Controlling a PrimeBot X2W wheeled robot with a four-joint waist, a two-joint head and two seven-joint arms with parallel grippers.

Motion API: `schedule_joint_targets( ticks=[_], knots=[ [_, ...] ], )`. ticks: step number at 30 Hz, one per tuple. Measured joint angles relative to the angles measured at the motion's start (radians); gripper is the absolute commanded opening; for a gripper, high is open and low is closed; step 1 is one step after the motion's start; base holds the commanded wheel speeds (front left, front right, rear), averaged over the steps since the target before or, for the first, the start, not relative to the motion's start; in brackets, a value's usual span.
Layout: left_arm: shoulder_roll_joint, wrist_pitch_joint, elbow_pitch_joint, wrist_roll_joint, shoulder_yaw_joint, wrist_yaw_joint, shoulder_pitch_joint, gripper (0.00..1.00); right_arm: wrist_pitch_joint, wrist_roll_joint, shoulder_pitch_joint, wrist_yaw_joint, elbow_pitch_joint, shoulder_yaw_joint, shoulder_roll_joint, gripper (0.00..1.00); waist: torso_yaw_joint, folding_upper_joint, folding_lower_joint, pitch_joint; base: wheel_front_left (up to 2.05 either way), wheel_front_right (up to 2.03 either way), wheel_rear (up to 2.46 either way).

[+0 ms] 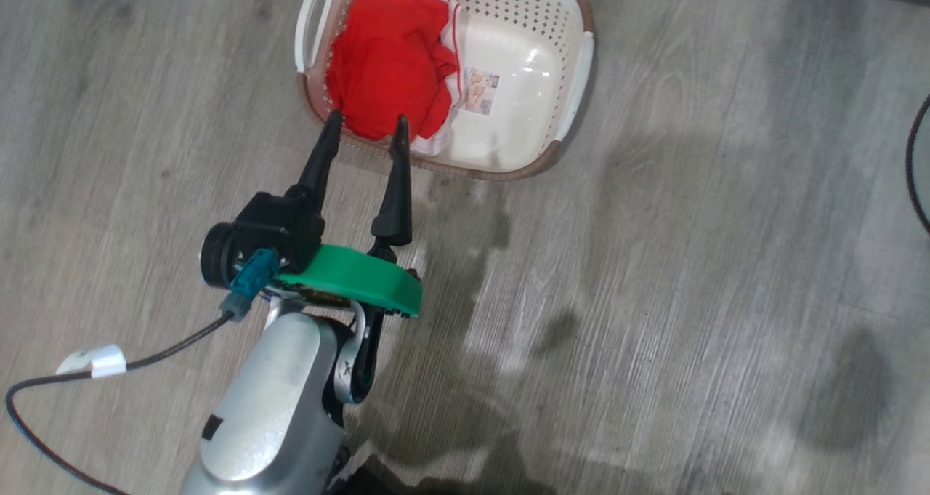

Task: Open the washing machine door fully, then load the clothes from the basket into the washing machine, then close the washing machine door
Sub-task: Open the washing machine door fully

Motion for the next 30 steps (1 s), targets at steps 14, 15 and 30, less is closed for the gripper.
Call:
schedule_joint_targets(
  ticks=[14, 15, 30],
  knots=[
    [-0.001, 0.0, 0.001, -0.022, -0.02, 0.014, -0.001, 1.0, 0.035, 0.012, -0.104, 0.0, 0.106, -0.008, -0.031, 0.0, 0.04, 0.0, 0.0, 0.015, 0.0, 0.0, 0.0],
    [-0.001, 0.0, 0.001, -0.022, -0.02, 0.014, -0.001, 1.0, 0.035, 0.012, -0.104, 0.0, 0.106, -0.008, -0.031, 0.0, 0.04, 0.0, 0.0, 0.015, 0.0, 0.0, 0.0],
    [-0.001, 0.0, -0.007, -0.032, -0.026, 0.016, -0.002, 1.0, 0.154, 0.032, -0.096, -0.001, 0.125, 0.019, -0.043, 0.0, 0.038, 0.0001, -0.0001, -0.011, 0.0, 0.0, 0.0]
  ],
)
